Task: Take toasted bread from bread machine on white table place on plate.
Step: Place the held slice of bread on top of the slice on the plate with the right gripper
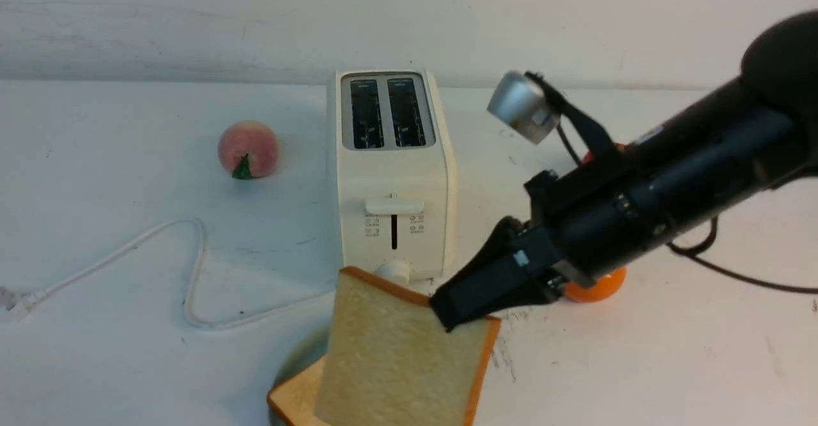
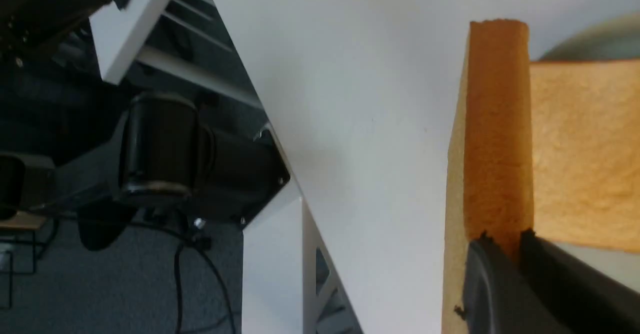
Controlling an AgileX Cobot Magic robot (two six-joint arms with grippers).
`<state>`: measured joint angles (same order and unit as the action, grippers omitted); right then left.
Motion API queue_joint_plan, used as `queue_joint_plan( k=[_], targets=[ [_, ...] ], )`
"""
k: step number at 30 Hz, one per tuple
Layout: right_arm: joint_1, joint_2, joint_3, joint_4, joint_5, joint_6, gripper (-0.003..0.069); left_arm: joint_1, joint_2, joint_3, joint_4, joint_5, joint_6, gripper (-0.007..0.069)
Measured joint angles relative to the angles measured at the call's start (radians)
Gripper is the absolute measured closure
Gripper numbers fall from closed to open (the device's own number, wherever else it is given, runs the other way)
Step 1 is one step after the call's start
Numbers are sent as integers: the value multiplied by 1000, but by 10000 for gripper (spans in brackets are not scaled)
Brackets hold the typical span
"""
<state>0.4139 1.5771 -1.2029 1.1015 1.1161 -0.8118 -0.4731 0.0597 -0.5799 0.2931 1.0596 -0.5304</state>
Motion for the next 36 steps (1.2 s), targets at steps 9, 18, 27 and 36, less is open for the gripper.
queue_joint_plan(
  k=[9,18,27,36],
  targets=[
    [64,110,69,185,-270,-100,613,0,0,0,0,0,0,638],
    [88,191,69,225,-347,-107,612,0,0,1,-1,0,0,638],
    [89,236,69,178,-351,-107,540,0,0,1,-1,0,0,638],
    [89,236,69,70,-343,-107,242,0,0,1,-1,0,0,638]
  ],
)
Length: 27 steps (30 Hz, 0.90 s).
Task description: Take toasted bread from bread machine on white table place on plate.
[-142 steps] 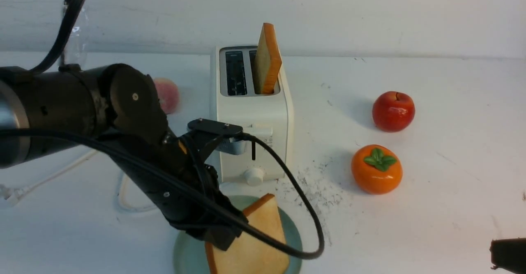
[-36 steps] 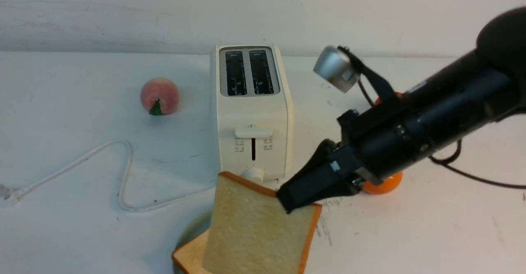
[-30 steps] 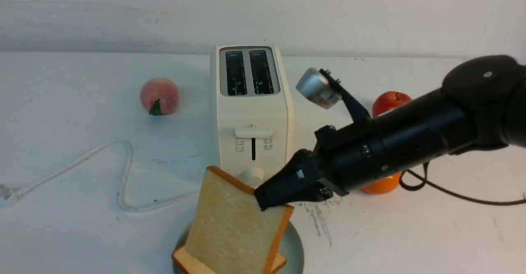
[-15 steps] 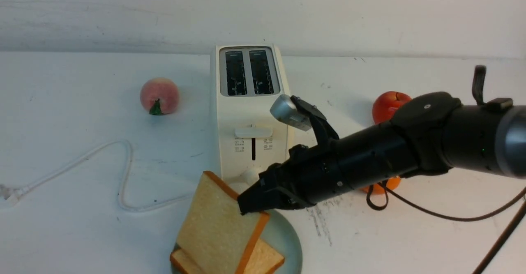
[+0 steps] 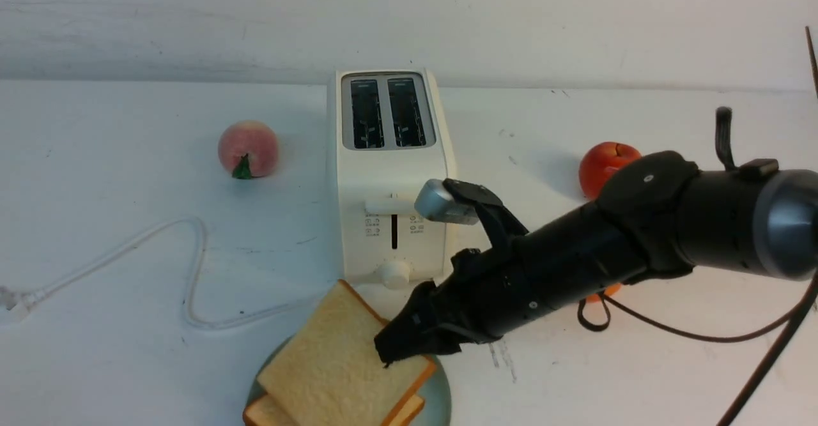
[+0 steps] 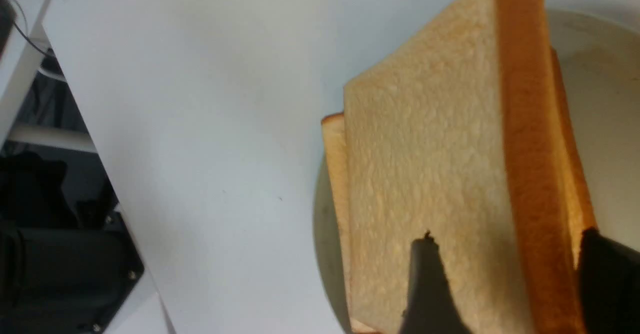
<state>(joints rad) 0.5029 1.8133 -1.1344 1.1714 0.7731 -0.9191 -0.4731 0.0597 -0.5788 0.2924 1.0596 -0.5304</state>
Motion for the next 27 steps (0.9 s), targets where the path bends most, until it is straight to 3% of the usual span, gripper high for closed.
queue_joint_plan(
  k=[5,14,18,23,24,27],
  targets=[
    [0,-12,0,-120,-9,28,155,0,0,0,0,0,0,638],
    [-58,-183,0,-344,-57,187,179,0,0,0,1,0,0,638],
    [-143,-362,0,-444,-53,403,329,0,0,0,1,-9,0,638],
    [-251,-646,0,-625,-10,529,628,0,0,1,0,-94,0,637],
    [-280,-723,0,-672,0,564,664,0,0,5,-3,-132,0,636],
    [-323,-877,7,-766,7,627,673,0,0,26,-4,-237,-1,636]
  ],
)
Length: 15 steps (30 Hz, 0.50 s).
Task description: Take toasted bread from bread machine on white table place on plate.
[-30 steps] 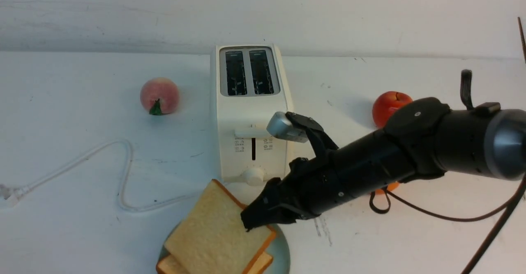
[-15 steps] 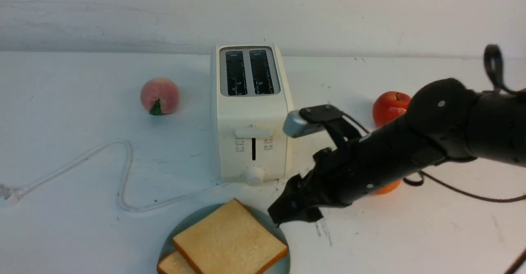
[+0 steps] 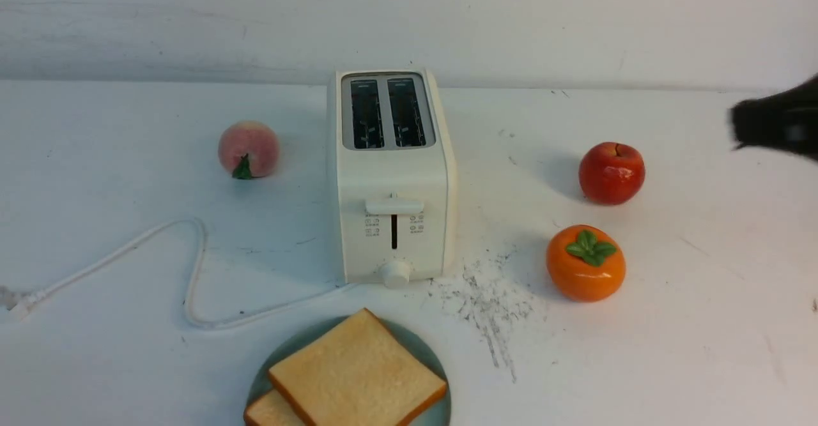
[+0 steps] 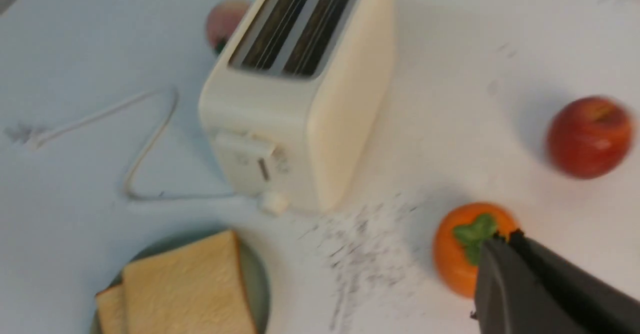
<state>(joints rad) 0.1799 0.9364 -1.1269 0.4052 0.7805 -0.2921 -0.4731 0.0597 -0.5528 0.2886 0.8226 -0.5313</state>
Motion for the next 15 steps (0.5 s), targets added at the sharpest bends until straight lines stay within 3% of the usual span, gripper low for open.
queue_joint_plan(
  k=[7,10,15],
  targets=[
    [-41,-426,194,-150,-85,103,668,0,0,104,-36,-273,0,635],
    [-44,-662,420,-164,-248,157,668,0,0,161,-78,-373,0,635],
    [-44,-849,695,-164,-478,236,665,0,0,215,-103,-448,-2,635]
  ],
)
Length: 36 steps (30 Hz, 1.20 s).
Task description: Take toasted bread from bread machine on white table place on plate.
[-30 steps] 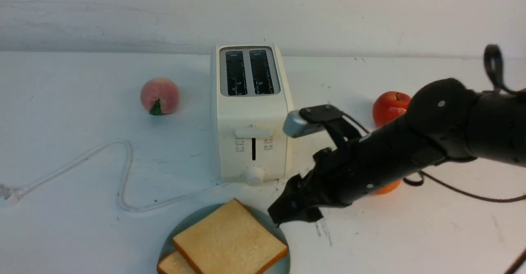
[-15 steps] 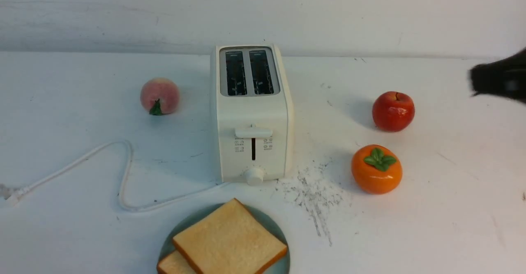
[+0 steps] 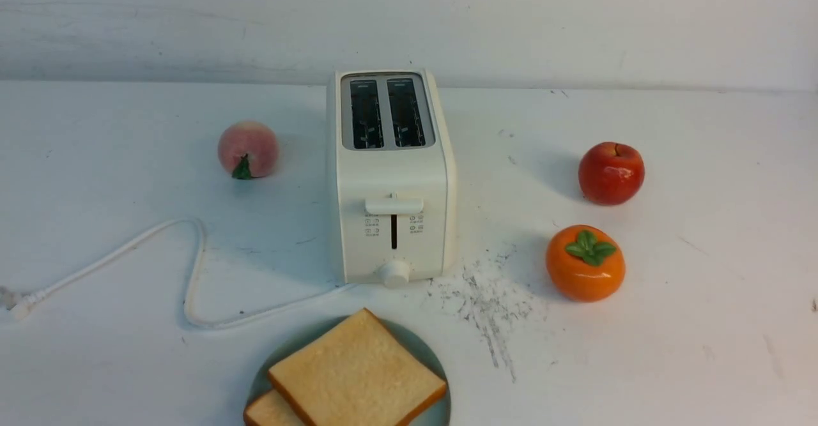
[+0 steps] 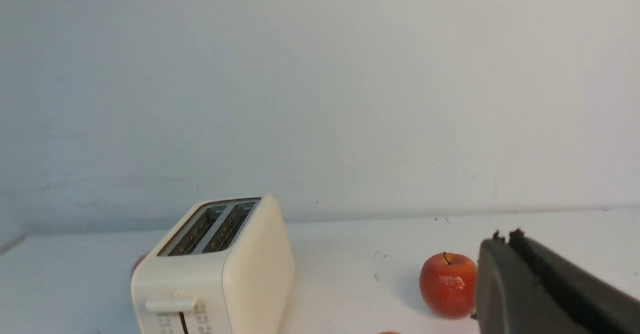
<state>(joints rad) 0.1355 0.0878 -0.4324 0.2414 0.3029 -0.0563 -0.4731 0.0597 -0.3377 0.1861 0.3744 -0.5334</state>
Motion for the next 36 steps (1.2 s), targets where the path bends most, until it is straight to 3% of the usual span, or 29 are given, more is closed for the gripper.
queue_joint_plan(
  k=[8,36],
  targets=[
    [-1,-26,189,-1,-219,21,655,0,1,20,-11,-45,-1,627],
    [-1,-28,196,-1,-218,24,637,0,1,20,-14,-35,-1,607]
  ],
)
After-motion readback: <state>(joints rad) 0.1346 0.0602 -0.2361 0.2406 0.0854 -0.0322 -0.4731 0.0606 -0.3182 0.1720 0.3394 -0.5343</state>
